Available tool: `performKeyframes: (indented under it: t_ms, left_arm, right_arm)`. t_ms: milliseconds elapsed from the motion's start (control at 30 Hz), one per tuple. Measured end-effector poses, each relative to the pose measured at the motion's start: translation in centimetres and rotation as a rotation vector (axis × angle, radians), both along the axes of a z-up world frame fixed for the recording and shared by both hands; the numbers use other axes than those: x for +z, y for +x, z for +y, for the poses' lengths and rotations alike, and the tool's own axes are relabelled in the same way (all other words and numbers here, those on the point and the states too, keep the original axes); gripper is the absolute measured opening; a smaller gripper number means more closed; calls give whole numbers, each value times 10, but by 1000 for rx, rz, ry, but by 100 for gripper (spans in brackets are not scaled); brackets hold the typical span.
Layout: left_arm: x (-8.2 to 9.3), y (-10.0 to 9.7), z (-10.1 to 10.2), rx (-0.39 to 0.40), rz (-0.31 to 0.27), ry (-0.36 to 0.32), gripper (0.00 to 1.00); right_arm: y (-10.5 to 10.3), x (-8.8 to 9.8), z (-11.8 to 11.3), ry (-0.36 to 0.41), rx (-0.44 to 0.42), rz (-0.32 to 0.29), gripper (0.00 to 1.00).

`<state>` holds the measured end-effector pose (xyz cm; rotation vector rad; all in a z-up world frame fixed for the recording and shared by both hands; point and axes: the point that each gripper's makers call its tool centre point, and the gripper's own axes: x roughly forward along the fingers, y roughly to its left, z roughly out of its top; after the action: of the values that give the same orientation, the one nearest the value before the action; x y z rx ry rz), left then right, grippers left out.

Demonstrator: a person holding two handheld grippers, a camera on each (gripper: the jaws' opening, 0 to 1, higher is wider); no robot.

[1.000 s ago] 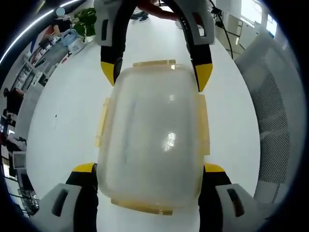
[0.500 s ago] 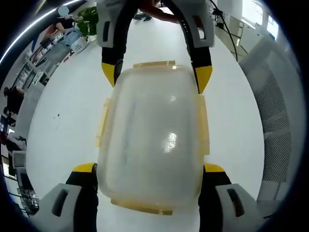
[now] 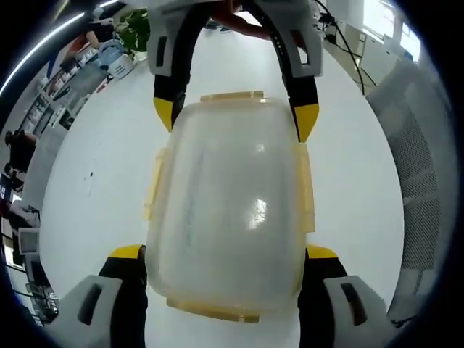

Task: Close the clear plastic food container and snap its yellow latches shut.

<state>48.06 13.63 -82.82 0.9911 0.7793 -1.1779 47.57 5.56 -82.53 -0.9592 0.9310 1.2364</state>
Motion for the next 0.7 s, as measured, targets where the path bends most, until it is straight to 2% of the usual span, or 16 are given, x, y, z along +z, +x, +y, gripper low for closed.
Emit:
performKeyframes:
  t_ms: [700]
  left_arm:
    - [0, 6, -2, -5, -4, 2, 88]
  right_arm:
    - [6, -2, -2, -13, -8, 14, 84]
